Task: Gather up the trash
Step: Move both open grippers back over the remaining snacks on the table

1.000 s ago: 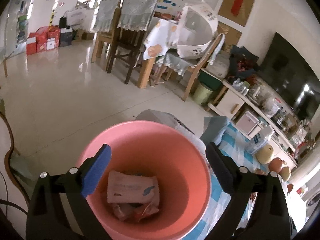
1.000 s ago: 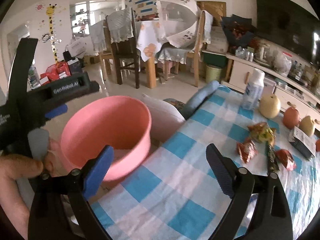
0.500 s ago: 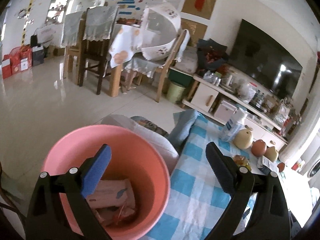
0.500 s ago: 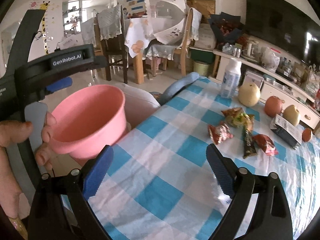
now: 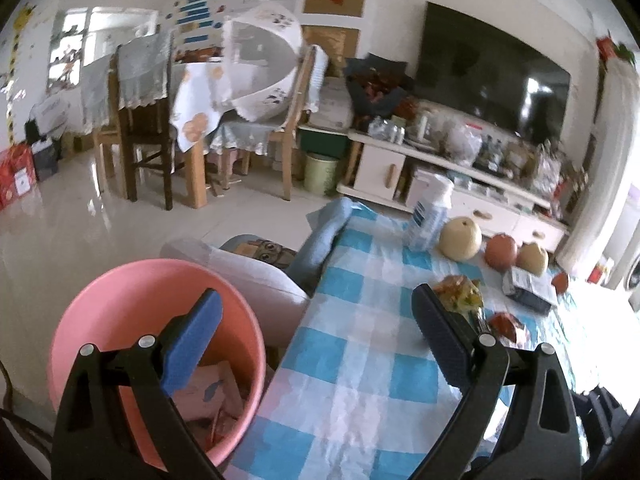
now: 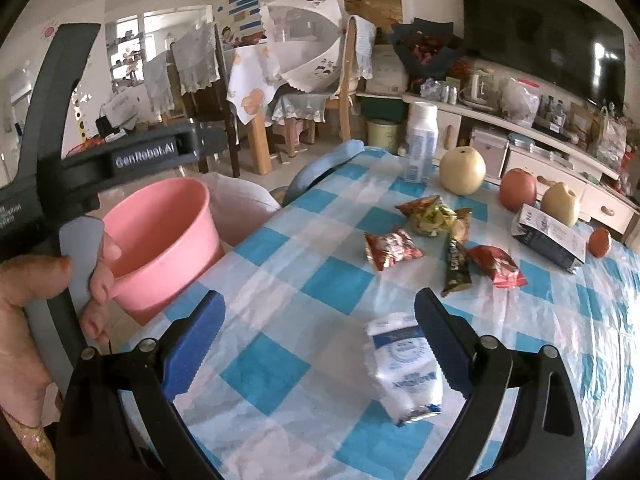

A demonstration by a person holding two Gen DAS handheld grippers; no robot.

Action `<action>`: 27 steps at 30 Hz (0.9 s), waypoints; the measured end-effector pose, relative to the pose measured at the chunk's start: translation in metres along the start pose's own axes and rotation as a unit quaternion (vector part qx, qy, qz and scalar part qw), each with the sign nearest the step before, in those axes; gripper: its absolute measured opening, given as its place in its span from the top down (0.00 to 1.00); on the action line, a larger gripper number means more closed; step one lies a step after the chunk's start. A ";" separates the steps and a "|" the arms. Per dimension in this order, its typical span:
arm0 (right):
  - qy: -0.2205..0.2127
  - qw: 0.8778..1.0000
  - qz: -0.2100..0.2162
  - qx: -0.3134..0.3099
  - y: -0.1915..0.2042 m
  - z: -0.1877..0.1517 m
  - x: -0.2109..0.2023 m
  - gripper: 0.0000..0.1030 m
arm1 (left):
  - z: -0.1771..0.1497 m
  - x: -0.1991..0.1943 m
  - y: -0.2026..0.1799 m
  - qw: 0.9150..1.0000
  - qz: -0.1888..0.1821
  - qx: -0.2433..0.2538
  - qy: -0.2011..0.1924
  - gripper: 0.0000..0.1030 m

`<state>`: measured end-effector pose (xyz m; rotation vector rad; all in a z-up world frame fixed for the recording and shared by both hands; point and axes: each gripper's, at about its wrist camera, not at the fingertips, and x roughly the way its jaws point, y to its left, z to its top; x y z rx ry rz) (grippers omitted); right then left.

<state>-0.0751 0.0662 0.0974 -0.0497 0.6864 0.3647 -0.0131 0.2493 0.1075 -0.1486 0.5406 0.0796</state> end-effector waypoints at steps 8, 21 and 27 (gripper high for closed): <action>-0.004 1.000 -0.011 0.023 -0.038 -0.006 -0.015 0.08 | -0.005 0.012 -0.033 0.999 -0.015 0.035 0.024 0.07; -0.003 0.997 -0.029 0.069 -0.098 -0.013 -0.030 0.08 | -0.021 0.033 -0.087 0.994 -0.032 0.088 0.054 0.07; 0.001 0.995 -0.041 0.089 -0.125 -0.015 -0.035 0.08 | -0.030 0.040 -0.111 0.990 -0.044 0.114 0.066 0.07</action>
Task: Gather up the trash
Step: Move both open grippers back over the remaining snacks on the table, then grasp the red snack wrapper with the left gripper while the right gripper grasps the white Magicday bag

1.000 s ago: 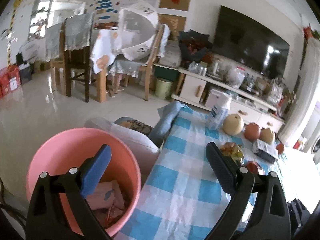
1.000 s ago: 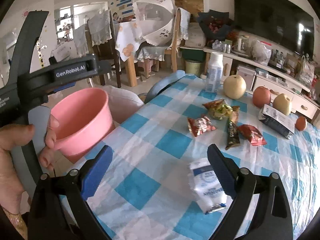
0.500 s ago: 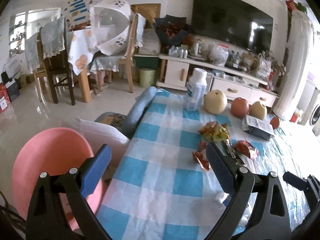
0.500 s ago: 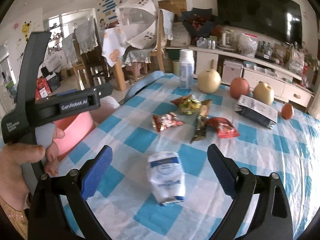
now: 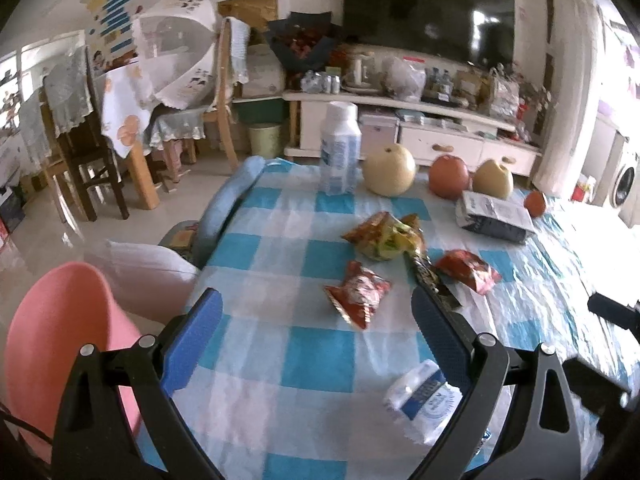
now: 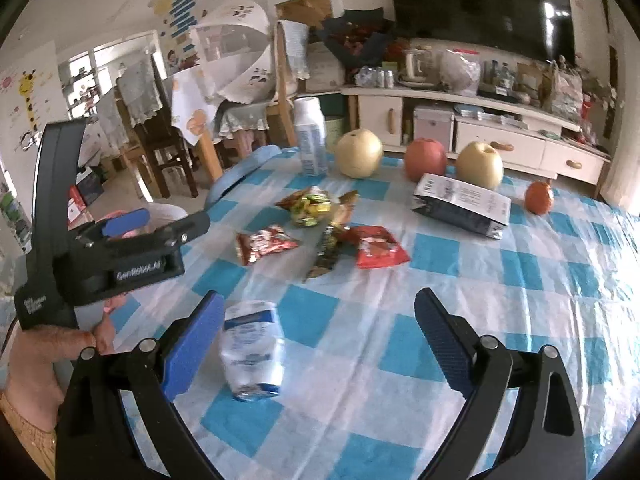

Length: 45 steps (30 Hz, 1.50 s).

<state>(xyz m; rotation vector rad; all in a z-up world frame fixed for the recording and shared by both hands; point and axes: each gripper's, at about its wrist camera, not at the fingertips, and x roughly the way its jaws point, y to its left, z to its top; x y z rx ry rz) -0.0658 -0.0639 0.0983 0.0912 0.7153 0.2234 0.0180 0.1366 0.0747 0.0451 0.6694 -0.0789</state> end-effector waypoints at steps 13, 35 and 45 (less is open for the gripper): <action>0.025 0.999 -0.019 0.039 -0.059 0.007 0.017 0.08 | -0.003 0.025 -0.029 0.999 -0.016 0.042 0.027 0.07; 0.128 0.982 0.134 -0.035 0.013 -0.024 0.054 0.08 | -0.006 0.089 -0.033 0.993 -0.026 0.083 0.081 0.26; 0.129 0.980 0.120 -0.093 0.035 -0.035 0.064 0.08 | -0.001 0.109 -0.026 0.991 -0.044 0.059 0.109 0.47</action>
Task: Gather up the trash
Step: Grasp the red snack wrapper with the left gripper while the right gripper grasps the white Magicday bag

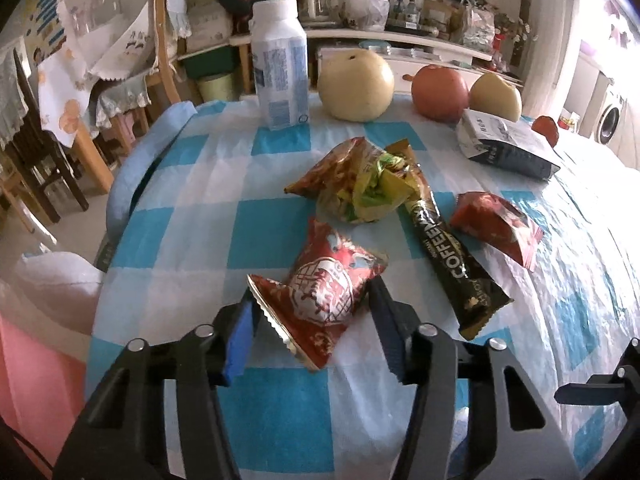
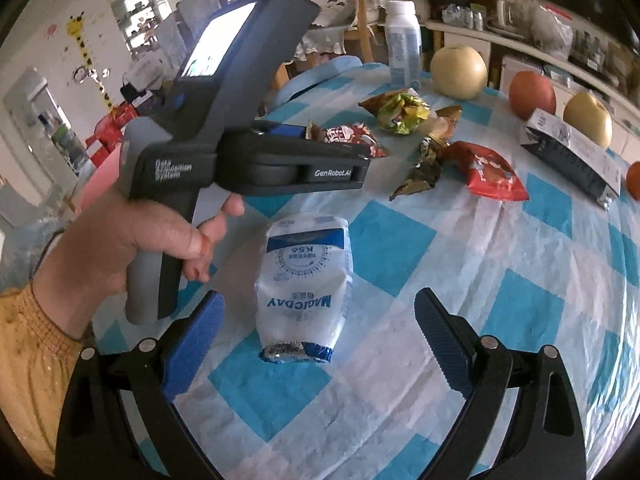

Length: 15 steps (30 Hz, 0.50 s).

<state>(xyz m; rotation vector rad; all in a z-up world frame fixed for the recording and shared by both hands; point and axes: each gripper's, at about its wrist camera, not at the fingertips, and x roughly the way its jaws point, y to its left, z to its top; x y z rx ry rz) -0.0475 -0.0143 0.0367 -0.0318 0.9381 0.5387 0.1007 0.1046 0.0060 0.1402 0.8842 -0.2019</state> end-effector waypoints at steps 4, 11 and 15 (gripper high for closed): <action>0.002 1.000 -0.005 -0.004 0.003 0.002 0.008 0.08 | 0.000 0.001 0.000 1.000 -0.003 -0.003 0.001 0.50; 0.010 1.000 -0.016 -0.017 0.007 0.009 0.019 0.08 | -0.001 0.000 0.001 1.000 -0.009 -0.024 -0.001 0.56; 0.015 0.999 -0.024 -0.020 0.005 0.009 0.023 0.25 | -0.001 -0.001 0.002 0.999 -0.006 -0.032 -0.002 0.56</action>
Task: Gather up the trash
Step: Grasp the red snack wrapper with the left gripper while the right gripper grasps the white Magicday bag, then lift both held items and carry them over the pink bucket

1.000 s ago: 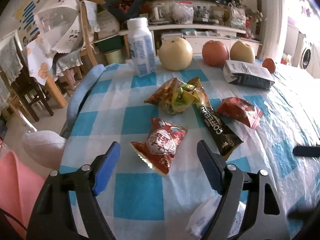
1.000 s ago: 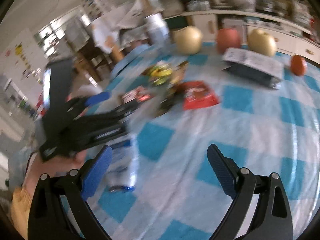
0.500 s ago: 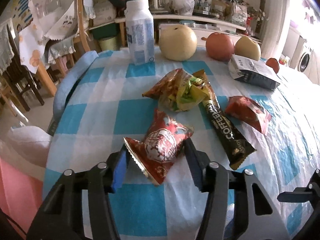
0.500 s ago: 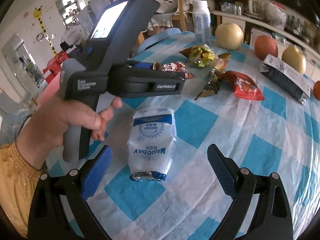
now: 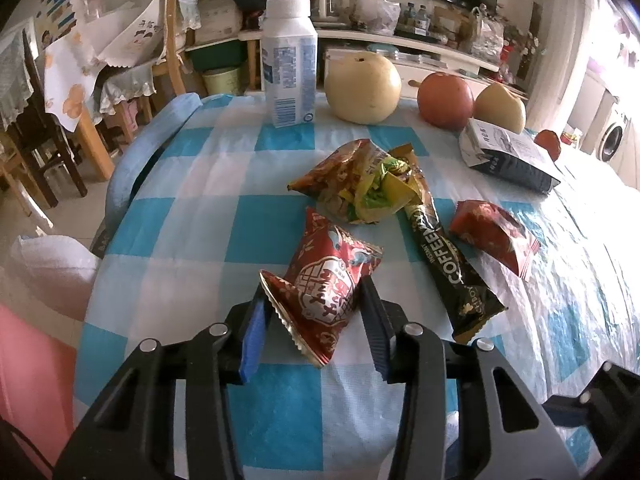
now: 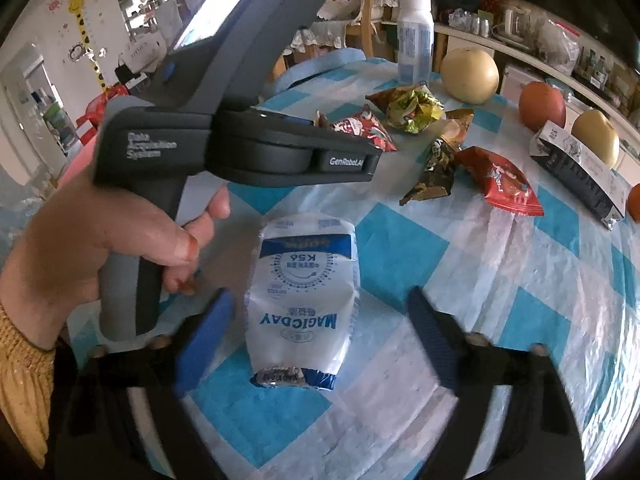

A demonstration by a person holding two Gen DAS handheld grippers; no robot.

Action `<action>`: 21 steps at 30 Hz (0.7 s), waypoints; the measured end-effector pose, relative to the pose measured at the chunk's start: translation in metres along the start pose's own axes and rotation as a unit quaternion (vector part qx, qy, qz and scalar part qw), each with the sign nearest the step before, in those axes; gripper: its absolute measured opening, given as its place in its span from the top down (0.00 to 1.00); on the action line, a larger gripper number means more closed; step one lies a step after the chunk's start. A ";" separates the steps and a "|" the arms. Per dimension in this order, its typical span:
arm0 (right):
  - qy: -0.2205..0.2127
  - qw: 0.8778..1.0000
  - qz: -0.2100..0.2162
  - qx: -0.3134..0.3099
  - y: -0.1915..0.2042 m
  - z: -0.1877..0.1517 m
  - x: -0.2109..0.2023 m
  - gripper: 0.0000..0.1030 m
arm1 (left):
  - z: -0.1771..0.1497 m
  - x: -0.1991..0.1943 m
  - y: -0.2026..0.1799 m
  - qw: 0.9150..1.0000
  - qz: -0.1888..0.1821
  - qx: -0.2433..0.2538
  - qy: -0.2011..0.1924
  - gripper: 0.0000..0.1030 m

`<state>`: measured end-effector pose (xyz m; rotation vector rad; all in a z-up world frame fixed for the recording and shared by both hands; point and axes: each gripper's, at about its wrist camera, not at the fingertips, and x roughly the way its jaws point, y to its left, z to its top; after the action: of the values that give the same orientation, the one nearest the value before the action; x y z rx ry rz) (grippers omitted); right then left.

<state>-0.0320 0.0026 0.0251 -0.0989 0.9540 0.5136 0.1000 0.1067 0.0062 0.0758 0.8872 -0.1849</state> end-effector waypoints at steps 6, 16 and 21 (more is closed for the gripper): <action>-0.002 1.000 -0.013 -0.003 -0.007 0.004 0.005 0.41 | -0.001 -0.004 0.011 1.000 0.006 -0.018 0.001 0.57; -0.010 1.000 -0.018 0.000 -0.012 0.004 0.002 0.42 | -0.003 -0.025 0.021 1.000 0.004 -0.023 -0.015 0.57; -0.019 1.000 -0.018 0.013 -0.014 0.002 -0.004 0.42 | -0.003 -0.041 0.030 0.999 0.007 -0.035 -0.029 0.58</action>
<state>-0.0256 -0.0101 0.0276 -0.0815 0.9205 0.4685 0.0777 0.1422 0.0361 0.0118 0.8337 -0.1415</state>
